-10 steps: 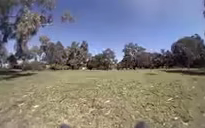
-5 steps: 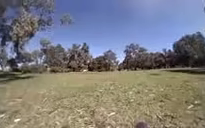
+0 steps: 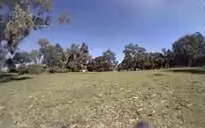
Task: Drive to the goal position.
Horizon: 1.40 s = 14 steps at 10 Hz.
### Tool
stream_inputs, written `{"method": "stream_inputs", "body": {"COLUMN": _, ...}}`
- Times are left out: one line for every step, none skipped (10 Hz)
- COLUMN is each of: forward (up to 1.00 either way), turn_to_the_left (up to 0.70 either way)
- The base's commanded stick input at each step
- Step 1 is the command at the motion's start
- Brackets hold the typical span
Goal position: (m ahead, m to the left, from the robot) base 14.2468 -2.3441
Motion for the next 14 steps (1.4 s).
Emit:
{"method": "stream_inputs", "body": {"forward": 1.0, "turn_to_the_left": 0.0}}
{"method": "stream_inputs", "body": {"forward": 1.0, "turn_to_the_left": 0.0}}
{"method": "stream_inputs", "body": {"forward": 1.0, "turn_to_the_left": 0.0}}
{"method": "stream_inputs", "body": {"forward": 1.0, "turn_to_the_left": 0.0}}
{"method": "stream_inputs", "body": {"forward": 1.0, "turn_to_the_left": 0.0}}
{"method": "stream_inputs", "body": {"forward": 1.0, "turn_to_the_left": 0.0}}
{"method": "stream_inputs", "body": {"forward": 1.0, "turn_to_the_left": 0.0}}
{"method": "stream_inputs", "body": {"forward": 1.0, "turn_to_the_left": 0.0}}
{"method": "stream_inputs", "body": {"forward": 1.0, "turn_to_the_left": 0.0}}
{"method": "stream_inputs", "body": {"forward": 1.0, "turn_to_the_left": 0.0}}
{"method": "stream_inputs", "body": {"forward": 1.0, "turn_to_the_left": 0.0}}
{"method": "stream_inputs", "body": {"forward": 1.0, "turn_to_the_left": 0.0}}
{"method": "stream_inputs", "body": {"forward": 1.0, "turn_to_the_left": 0.0}}
{"method": "stream_inputs", "body": {"forward": 1.0, "turn_to_the_left": 0.0}}
